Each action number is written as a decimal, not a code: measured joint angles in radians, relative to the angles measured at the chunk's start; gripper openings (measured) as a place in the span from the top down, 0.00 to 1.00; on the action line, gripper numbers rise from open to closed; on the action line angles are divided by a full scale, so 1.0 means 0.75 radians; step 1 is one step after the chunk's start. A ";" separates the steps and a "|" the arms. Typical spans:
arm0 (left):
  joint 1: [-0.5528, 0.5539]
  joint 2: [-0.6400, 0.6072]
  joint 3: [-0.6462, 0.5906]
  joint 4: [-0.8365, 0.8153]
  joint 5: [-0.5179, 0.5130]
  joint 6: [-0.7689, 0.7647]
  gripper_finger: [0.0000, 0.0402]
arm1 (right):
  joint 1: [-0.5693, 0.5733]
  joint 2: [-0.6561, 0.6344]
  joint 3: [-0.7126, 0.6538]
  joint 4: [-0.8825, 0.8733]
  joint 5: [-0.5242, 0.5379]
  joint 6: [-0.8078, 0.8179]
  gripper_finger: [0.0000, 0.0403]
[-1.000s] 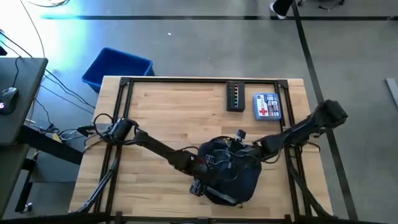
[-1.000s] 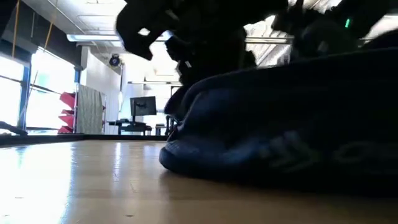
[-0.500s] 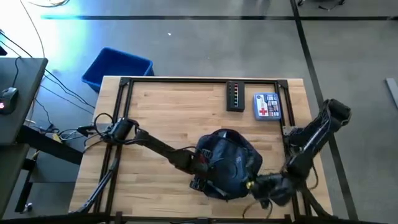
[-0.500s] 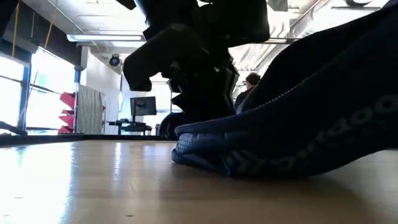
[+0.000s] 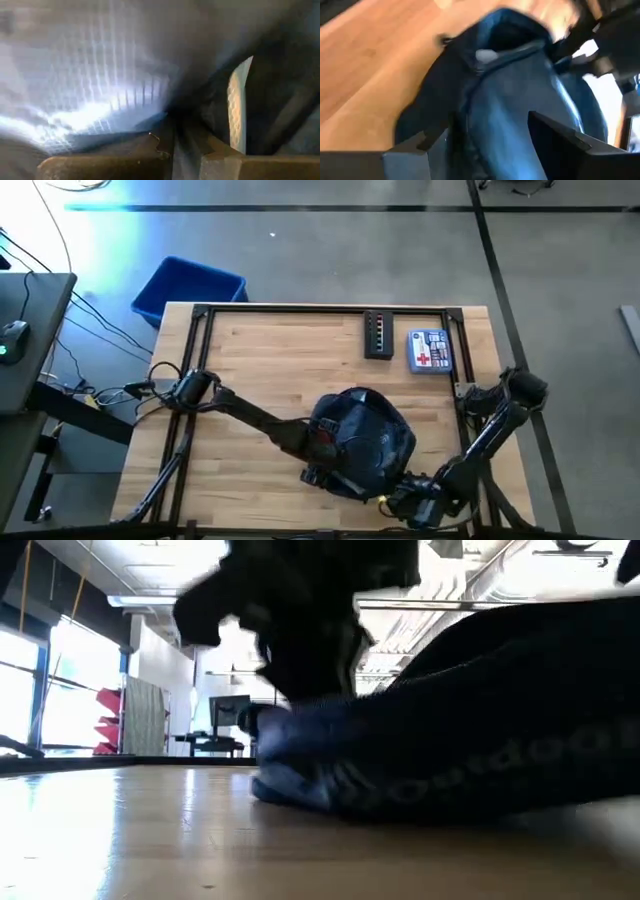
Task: Unpack backpack
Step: Put the white zip bag into the backpack
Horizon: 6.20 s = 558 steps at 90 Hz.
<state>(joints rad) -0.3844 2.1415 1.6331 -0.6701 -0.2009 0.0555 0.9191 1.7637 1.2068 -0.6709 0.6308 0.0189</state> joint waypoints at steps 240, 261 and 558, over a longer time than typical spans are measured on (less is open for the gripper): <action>-0.158 -0.062 -0.002 -0.673 -0.697 -1.016 1.00 | -0.343 0.217 0.004 0.769 -0.293 0.146 0.69; -0.170 -0.076 -0.080 -1.207 -0.968 -1.310 0.99 | -0.377 0.185 0.260 0.562 -0.295 -0.031 0.38; -0.237 -0.860 -0.809 0.733 -0.900 -0.109 0.72 | -0.677 -0.143 0.155 0.467 0.296 -0.769 1.00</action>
<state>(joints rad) -0.5623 1.4966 1.0260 -0.1204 -0.8758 -0.0264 0.4114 1.6566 1.3231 -0.3202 0.8525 -0.5580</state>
